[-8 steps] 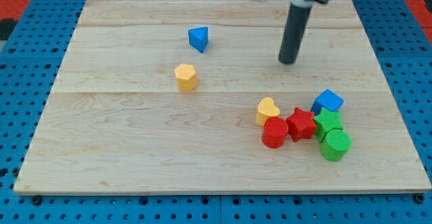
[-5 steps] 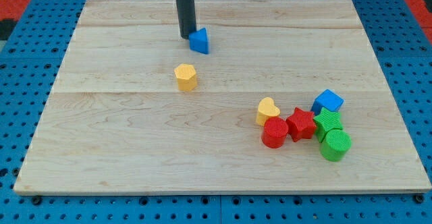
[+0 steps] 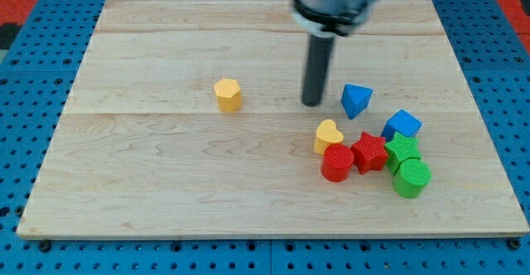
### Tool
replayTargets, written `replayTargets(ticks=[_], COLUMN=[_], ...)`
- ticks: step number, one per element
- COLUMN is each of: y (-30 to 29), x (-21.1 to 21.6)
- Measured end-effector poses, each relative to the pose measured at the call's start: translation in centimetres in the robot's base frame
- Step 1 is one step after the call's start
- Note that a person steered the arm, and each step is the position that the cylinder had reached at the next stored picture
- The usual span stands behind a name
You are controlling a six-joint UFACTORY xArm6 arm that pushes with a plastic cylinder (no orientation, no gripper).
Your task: Move the blue triangle diagonally top right to the cube
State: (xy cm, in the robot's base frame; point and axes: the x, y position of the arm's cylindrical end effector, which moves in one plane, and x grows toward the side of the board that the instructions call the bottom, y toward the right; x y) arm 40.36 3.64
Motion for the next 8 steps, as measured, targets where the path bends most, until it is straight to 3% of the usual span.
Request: replayTargets(ticks=[1, 2, 3, 4, 5, 6, 7, 8], y=[-5.3, -11.9, -4.3, -2.6, -11.7, -16.1, -11.7, -1.1], x=[-4.4, -0.2, 2.4, 3.6, -1.7, 2.2, 5.1, 5.2])
